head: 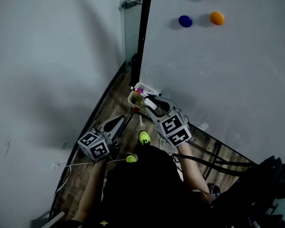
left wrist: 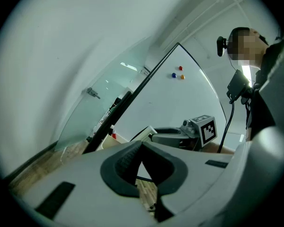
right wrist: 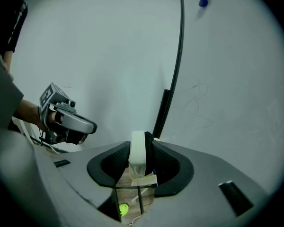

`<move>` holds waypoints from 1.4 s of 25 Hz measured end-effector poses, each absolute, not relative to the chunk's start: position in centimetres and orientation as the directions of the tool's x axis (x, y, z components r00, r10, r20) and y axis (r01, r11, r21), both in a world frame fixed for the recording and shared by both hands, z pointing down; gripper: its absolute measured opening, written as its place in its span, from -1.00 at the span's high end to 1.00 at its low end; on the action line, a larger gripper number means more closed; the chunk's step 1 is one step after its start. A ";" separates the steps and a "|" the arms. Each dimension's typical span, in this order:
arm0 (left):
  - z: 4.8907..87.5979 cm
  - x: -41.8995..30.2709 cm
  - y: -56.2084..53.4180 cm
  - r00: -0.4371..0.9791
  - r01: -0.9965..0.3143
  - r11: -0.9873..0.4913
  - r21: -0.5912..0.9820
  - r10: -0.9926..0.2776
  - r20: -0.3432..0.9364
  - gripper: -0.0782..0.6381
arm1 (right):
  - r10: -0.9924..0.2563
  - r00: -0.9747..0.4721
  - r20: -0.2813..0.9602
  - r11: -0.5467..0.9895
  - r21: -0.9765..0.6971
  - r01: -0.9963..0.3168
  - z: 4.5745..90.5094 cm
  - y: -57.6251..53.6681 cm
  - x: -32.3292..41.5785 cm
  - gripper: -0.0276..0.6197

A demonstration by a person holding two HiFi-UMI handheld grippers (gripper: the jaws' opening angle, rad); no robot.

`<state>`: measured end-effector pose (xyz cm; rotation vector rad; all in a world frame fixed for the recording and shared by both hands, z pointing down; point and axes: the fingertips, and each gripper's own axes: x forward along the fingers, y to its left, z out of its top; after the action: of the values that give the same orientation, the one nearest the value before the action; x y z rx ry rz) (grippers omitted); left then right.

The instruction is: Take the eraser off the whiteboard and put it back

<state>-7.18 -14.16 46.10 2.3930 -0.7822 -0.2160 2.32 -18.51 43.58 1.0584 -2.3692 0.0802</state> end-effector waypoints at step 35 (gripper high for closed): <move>49.1 -7.6 -14.1 0.776 -0.506 -0.542 0.671 -0.626 0.080 0.76 | -0.541 -0.614 0.575 0.778 0.065 -0.625 47.6 -21.0 0.4 0.40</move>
<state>-7.63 -14.14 49.06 2.2609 -0.8381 -0.2193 0.38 -21.01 47.65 0.8668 -2.3830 0.1896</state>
